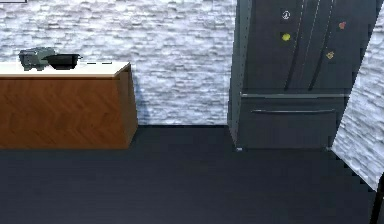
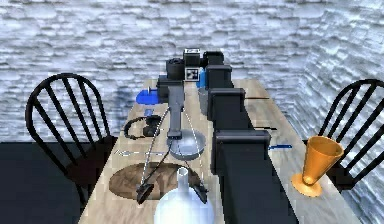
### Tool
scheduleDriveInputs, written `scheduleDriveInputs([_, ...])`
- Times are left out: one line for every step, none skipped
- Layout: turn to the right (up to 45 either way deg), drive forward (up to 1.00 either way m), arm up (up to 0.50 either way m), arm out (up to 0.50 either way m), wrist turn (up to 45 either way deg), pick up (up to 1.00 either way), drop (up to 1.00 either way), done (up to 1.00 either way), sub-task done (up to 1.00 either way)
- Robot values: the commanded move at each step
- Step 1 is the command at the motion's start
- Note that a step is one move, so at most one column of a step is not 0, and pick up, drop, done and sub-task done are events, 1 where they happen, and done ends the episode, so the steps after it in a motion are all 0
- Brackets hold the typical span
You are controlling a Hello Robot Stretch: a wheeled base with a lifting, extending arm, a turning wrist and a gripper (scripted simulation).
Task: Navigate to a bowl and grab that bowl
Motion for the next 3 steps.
scheduleDriveInputs([0.0,0.0,0.0,0.0,45.0,0.0,0.0,0.0,0.0])
scheduleDriveInputs([0.0,0.0,0.0,0.0,45.0,0.0,0.0,0.0,0.0])
scheduleDriveInputs([0.0,0.0,0.0,0.0,45.0,0.0,0.0,0.0,0.0])
